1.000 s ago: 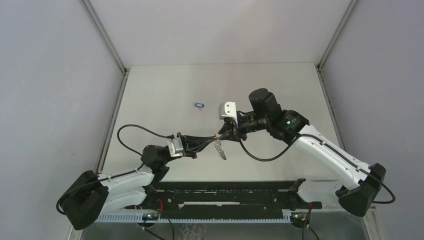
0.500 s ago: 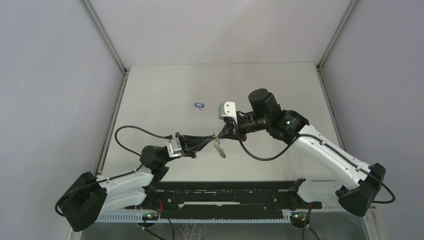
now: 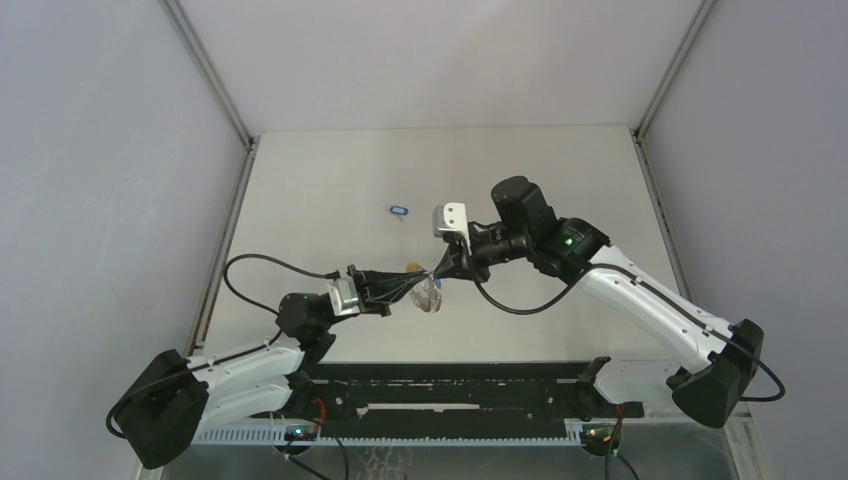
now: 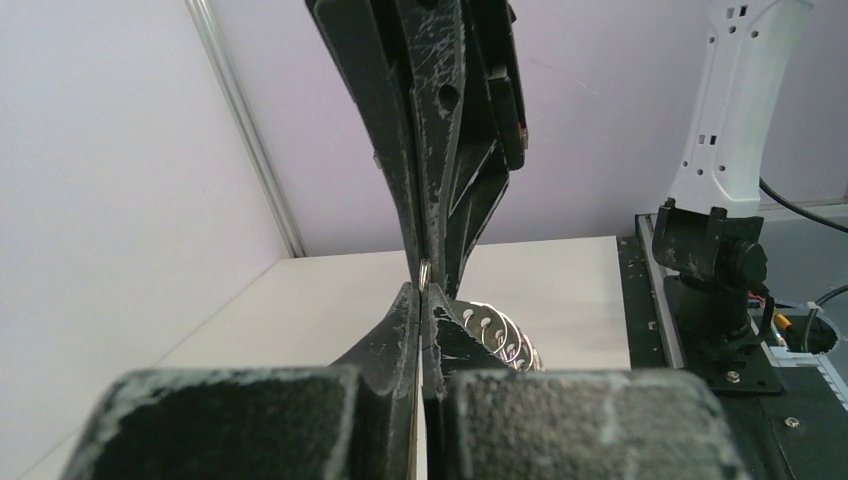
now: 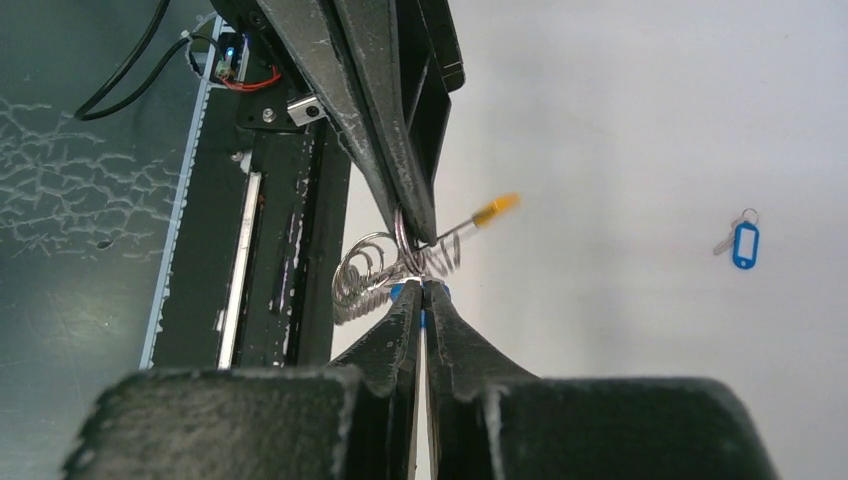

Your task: Put the keys on the keyring

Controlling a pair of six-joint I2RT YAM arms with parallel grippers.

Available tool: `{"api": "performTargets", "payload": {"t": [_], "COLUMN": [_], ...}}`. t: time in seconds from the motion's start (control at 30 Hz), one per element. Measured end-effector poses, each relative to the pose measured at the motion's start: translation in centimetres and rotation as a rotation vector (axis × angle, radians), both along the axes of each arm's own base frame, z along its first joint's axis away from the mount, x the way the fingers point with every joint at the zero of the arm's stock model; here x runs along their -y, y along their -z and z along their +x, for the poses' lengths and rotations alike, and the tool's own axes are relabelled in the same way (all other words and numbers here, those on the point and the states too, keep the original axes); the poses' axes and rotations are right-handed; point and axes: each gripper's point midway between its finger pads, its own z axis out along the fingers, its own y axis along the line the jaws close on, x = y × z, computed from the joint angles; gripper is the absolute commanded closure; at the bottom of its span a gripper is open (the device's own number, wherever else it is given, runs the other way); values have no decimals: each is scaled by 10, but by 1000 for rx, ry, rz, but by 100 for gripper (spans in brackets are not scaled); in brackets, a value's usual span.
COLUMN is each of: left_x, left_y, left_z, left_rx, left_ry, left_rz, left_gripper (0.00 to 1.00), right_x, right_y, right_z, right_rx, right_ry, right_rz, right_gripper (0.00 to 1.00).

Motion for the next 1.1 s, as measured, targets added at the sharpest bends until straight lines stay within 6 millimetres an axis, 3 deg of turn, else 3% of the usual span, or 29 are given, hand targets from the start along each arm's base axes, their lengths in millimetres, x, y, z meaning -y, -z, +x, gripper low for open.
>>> {"api": "performTargets", "payload": {"t": [0.07,0.23,0.47,0.63,0.87,1.1], "left_x": [0,0,0,0,0,0], "left_y": [0,-1,-4,-3,-3,-3], "left_z": [-1,-2,-3,-4,-5,-5], "left_rx": [1,2,11,9,7,8], "left_ry": [3,10,14,18,24,26], "left_rz": [0,-1,-11,-10,-9,-8], "left_gripper": [100,100,100,100,100,100], "right_x": [-2,-6,2,8,1,-6], "right_y": [3,10,4,-5,-13,-9], "right_z": [2,1,-1,-5,-1,-2], "right_rx": [-9,-24,49,112,155,141], "right_ry": [2,-3,-8,-19,-42,-77], "right_rz": [-5,-23,-8,24,68,76], "right_gripper": [99,83,73,72,73,79]}}
